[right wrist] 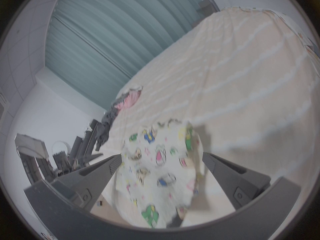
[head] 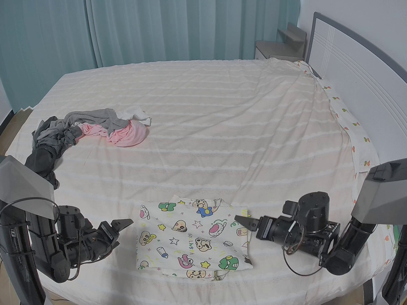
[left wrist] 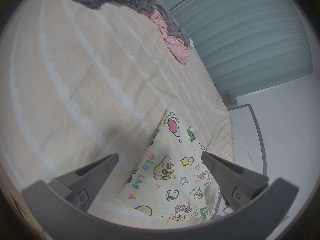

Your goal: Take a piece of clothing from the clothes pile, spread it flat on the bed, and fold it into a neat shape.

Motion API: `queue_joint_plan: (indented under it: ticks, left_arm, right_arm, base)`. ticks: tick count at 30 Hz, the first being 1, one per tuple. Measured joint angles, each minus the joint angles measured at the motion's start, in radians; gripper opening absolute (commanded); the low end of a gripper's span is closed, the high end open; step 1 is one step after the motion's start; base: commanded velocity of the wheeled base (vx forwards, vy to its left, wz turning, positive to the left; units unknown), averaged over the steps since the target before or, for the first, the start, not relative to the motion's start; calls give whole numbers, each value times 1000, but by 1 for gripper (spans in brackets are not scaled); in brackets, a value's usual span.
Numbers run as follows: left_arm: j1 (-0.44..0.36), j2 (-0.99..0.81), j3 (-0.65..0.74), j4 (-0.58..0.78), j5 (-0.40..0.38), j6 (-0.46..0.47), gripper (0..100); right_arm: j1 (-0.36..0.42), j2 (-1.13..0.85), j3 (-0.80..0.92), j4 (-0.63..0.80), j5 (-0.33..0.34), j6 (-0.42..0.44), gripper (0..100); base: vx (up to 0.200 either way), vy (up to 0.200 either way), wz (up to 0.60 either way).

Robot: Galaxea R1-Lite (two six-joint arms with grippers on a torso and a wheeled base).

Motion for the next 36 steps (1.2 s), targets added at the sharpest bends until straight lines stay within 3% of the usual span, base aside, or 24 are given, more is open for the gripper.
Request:
queue_joint_plan:
  ticks: [9,21,22,36]
  left_arm:
    - [0,1,0,0,0,0,100]
    - [0,3,0,0,0,0,100]
    - [0,3,0,0,0,0,100]
    - [1,3,0,0,0,0,100]
  right_arm:
    - [-22,112,-210,109,6,-2,100]
    - [-16,171,-243,112,10,-1,100]
    - [-17,173,-246,112,11,-1,0]
    - [-39,198,-288,113,22,-4,0]
  base:
    - [0,0,0]
    - [0,0,0]
    - [0,0,0]
    - [0,0,0]
